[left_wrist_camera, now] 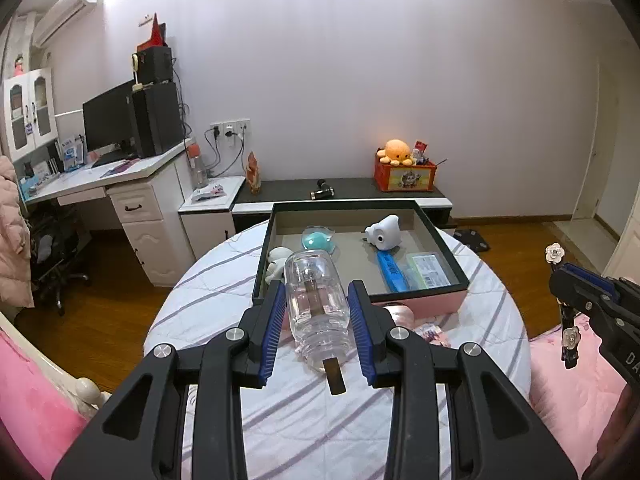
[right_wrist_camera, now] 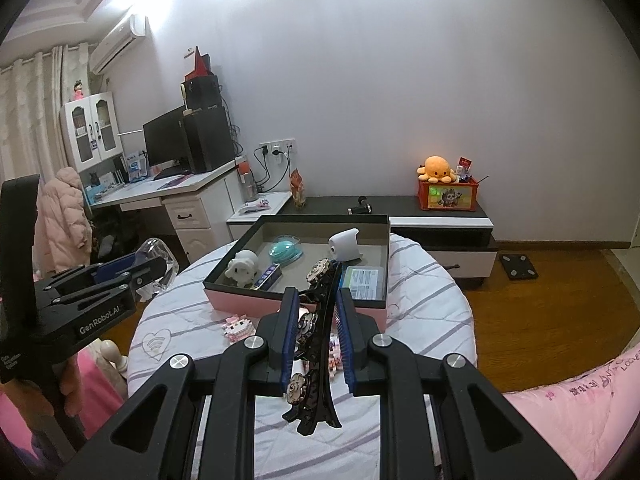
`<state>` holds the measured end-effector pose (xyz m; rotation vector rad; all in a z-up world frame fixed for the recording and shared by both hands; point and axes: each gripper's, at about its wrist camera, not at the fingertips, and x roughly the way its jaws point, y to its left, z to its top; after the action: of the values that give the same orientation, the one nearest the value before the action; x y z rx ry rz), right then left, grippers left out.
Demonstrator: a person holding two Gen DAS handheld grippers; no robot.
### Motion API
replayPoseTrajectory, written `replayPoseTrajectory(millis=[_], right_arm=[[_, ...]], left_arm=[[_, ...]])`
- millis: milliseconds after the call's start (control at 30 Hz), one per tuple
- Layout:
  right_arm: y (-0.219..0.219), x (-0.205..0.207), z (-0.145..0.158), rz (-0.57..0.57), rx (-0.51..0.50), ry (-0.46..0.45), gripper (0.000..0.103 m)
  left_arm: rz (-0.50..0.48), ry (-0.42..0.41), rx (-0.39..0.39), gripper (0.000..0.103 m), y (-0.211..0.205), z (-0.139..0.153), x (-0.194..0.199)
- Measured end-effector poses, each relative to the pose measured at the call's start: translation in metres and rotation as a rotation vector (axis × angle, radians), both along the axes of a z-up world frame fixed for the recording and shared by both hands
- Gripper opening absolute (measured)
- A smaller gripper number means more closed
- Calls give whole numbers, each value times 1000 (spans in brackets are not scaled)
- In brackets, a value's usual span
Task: Organize rigid objects
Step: 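Carry the bottle and hair clip over the pink box and release them inside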
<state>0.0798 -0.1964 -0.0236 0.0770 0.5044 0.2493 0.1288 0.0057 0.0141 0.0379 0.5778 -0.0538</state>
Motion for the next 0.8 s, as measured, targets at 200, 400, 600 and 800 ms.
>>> replayPoseTrajectory(millis=[200,400,600,800], right_arm=[[1,36,-6,7,1,30,19],[4,88,-15,23,2,72,19],[11,143,-35,60,5,141,19],[20,185,-59,111,15,202,19]], left_arm=[[-8,24,5,33,-2,-4,35],[-2,66,34,33,-9,-12,83],[-35,153,24,33,-16,-31,133],[-52,231,28,33,-22,-56,168]])
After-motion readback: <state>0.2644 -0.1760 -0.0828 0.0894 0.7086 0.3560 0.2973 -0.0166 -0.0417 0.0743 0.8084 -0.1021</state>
